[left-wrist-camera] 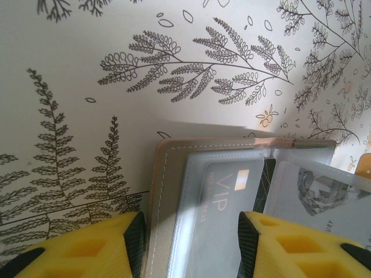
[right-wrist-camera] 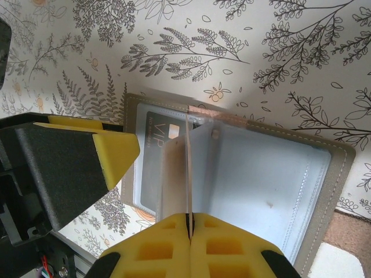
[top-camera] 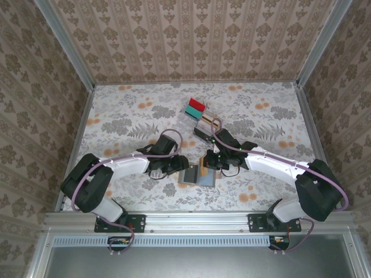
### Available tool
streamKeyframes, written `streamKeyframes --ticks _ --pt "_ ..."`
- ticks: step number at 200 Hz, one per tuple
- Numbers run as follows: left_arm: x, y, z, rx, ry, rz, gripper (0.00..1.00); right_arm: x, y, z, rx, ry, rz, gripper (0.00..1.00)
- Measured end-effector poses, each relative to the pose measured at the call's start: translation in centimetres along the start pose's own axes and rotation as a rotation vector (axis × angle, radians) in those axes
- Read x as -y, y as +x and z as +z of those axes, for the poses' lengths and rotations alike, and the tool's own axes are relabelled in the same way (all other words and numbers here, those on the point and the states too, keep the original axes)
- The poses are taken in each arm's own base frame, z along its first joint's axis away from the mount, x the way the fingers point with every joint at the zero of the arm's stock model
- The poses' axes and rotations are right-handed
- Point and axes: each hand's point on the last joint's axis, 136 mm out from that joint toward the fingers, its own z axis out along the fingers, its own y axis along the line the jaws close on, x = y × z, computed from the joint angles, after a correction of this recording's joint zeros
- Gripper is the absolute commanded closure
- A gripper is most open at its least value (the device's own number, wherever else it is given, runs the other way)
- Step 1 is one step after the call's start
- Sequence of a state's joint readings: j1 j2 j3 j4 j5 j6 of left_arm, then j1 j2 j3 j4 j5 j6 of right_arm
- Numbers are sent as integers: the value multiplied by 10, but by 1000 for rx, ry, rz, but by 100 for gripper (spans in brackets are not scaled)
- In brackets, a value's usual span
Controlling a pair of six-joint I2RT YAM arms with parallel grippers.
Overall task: Put the credit cards into the card holder
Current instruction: Flip over the card slot in the card holder.
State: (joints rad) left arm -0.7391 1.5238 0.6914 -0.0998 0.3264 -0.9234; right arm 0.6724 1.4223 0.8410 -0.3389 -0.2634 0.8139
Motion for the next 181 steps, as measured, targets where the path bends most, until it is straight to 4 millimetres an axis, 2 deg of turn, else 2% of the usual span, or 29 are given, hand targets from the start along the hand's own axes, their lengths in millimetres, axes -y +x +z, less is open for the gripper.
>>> streamKeyframes --ticks 47,138,156,181 --pt "1 -1 0 2 0 0 48 0 0 0 1 1 0 97" --pt "0 -2 -1 7 -5 0 51 -2 -2 5 -3 -13 17 98" --pt "0 -2 -2 11 -7 0 48 3 -2 4 3 16 22 99" --pt "-3 -3 -7 26 -27 -5 42 20 -4 -3 32 105 33 100"
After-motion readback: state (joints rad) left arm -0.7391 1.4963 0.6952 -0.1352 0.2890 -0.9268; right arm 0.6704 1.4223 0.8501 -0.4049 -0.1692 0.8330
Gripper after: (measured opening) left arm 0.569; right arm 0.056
